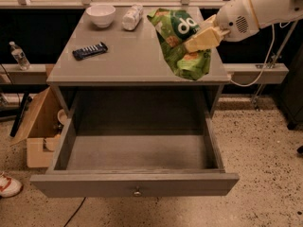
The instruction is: Pick green rice chip bag from top drawer and place on counter
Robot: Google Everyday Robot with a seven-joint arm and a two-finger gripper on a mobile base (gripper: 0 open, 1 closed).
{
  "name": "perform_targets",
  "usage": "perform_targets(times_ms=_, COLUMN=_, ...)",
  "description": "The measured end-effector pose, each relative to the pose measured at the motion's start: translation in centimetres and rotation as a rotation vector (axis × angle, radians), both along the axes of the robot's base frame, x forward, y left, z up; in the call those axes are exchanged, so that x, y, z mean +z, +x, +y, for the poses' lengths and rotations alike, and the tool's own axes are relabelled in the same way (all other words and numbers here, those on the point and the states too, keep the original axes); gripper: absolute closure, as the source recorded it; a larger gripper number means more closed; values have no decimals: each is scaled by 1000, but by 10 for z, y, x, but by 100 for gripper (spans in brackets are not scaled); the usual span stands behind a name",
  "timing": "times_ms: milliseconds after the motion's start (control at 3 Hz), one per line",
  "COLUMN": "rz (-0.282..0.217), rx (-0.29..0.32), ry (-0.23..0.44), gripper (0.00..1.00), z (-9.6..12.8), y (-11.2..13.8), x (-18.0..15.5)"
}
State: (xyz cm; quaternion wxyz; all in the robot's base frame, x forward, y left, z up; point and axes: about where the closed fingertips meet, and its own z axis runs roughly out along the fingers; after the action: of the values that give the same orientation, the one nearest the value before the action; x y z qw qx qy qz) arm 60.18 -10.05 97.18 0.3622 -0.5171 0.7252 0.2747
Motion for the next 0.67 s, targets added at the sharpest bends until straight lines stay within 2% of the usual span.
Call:
perform_targets(times_ms=333, rz=-27, rx=-22, ry=3, gripper=100, z=9, y=26, x=-3)
perform_targets(times_ms=667, rz=-74, rx=-78, ry=-26, gripper=100, z=22, y=72, x=-6)
